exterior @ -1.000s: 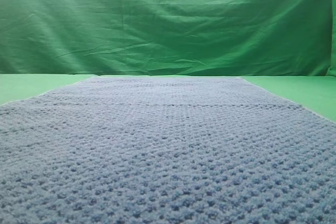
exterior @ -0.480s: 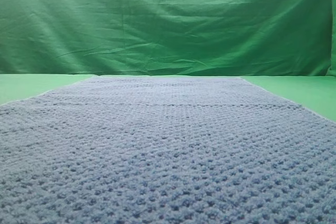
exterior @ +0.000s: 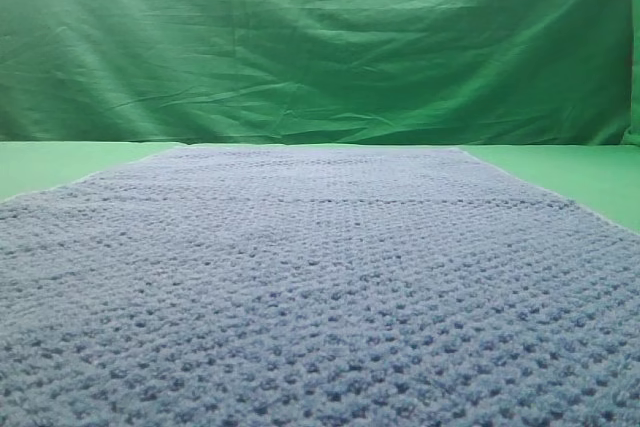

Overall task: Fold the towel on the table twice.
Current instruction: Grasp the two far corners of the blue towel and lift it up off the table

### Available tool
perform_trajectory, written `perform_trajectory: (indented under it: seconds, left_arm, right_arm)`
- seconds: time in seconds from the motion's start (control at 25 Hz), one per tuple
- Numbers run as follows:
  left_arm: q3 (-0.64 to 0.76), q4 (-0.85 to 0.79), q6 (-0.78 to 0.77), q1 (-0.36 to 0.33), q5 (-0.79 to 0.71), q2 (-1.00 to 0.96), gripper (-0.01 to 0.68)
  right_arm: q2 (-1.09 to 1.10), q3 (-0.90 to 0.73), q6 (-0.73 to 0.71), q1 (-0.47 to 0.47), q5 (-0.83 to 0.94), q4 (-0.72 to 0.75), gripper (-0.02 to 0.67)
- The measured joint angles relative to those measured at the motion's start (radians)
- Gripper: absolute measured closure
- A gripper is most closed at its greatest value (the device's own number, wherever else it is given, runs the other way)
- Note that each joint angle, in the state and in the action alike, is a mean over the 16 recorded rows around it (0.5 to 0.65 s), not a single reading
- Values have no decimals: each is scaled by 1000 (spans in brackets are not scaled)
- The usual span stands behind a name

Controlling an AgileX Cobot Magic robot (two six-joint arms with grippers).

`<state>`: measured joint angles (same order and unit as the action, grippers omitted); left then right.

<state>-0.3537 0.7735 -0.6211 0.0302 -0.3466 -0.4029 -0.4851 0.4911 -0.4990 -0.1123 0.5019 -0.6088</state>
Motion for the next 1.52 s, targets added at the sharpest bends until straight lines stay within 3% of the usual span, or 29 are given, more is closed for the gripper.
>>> perform_trajectory:
  seconds: [0.4,0.76,1.16,1.52]
  left_arm:
    - [-41,-32,6,18,-60,-24,582]
    - [-176,-195,92,36,-202,-144,582]
    - [-367,-344,229,71,-334,-459,582]
    - [-583,-436,308,94,-453,-838,633]
  right_arm:
    - [-32,50,9,0,70,-3,649]
    - [-186,211,119,0,277,169,649]
    - [-445,392,244,0,457,318,649]
    - [-669,477,311,-13,494,357,649]
